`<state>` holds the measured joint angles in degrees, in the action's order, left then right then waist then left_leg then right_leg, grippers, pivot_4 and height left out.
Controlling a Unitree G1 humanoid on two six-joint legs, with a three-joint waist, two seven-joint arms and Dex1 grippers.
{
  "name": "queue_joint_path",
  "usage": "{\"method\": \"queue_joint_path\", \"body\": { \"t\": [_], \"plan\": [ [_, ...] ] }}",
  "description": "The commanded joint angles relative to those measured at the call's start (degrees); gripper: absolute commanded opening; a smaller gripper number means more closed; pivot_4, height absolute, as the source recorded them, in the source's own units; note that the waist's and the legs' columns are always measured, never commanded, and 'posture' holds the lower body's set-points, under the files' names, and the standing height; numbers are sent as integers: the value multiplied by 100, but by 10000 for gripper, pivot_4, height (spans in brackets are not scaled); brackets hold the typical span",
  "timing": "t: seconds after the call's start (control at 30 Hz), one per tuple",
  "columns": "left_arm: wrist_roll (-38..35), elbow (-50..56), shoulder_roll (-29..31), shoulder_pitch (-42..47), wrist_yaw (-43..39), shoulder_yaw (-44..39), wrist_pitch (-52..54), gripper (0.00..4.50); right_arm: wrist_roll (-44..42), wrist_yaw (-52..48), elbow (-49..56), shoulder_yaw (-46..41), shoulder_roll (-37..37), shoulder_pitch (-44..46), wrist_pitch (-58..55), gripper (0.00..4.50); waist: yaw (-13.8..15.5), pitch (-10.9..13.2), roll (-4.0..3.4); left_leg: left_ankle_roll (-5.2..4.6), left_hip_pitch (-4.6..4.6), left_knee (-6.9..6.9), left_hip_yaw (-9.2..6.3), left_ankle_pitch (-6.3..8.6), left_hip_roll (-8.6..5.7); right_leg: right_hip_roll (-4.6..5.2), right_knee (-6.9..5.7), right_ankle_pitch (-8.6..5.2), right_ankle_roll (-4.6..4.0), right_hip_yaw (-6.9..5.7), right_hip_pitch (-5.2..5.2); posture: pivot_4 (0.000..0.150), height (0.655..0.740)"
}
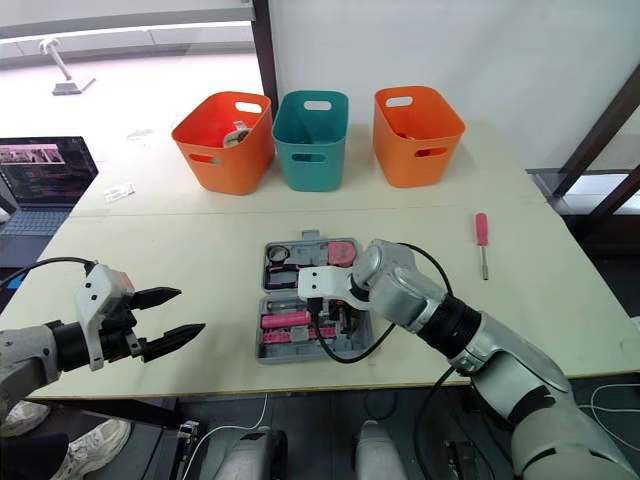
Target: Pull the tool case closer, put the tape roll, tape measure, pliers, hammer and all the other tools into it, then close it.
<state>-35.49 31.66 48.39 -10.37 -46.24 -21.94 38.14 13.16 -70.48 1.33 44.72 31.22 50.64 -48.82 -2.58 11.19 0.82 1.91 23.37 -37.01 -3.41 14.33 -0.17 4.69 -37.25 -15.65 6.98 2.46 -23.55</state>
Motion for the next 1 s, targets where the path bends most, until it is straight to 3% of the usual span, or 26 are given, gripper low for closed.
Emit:
{"method": "queue_joint_path", "body": {
  "t": [0.03, 0.2, 0.37, 0.5, 0.67, 0.83, 0.9, 1.0],
  "plan": [
    [20, 102, 14, 34, -11, -6, -88, 45000, -19, 48, 124, -28, -149, 48, 20, 476, -3, 0, 0, 0, 0, 0, 0, 0, 0, 0, 0, 0, 0, 0, 0, 1500, 7400],
    [38, 82, 7, 57, -1, 59, -116, 45000, -8, 61, 95, -38, -148, 45, 97, 476, -3, 0, 0, 0, 0, 0, 0, 0, 0, 0, 0, 0, 0, 0, 0, 1500, 7400],
    [13, 161, -25, 100, 51, 175, -71, 45000, -73, 2, 264, -184, -94, 136, 20, 21140, 8, 0, 0, 0, 0, 0, 0, 0, 0, 0, 0, 0, 0, 0, 0, 1500, 7400],
    [0, 182, -26, 109, 65, 197, -58, 45000, -357, -164, 565, -541, 58, 223, -155, 21140, 11, 0, 0, 0, 0, -1, 1, 0, 0, 1, 1, 0, 0, 0, 1, 1500, 7400],
    [-23, 132, -15, 187, 33, 224, -76, 45000, -1812, -73, 772, -2496, -394, 161, -1050, 21140, 7, -1, 2, 0, -1, 0, -1, 0, 0, 0, 0, 0, 0, 0, 3, 1500, 7400],
    [-24, 39, -20, 367, -23, 367, -79, 45000, -1892, 1036, 1077, -3480, -670, -867, 948, 21140, 58, -6, 9, 0, -1, 3, -4, 0, -1, 2, 5, 0, 0, -5, 9, 1500, 7400],
    [-18, 26, -20, 424, -37, 429, -77, 45000, -2128, 795, 1001, -3270, -569, -1019, 594, 21140, 49, -5, 8, 0, 1, 0, 0, 0, -3, 4, 7, 0, 1, -3, 10, 1500, 7400],
    [2, 4, 0, 488, -47, 485, -78, 45000, -1710, 876, 838, -2802, -322, -1358, 1665, 7848, 4, -6, 8, 0, -3, -3, 2, 0, -2, 3, 2, 1, 1, 0, 10, 1500, 7400]
  ]
}}
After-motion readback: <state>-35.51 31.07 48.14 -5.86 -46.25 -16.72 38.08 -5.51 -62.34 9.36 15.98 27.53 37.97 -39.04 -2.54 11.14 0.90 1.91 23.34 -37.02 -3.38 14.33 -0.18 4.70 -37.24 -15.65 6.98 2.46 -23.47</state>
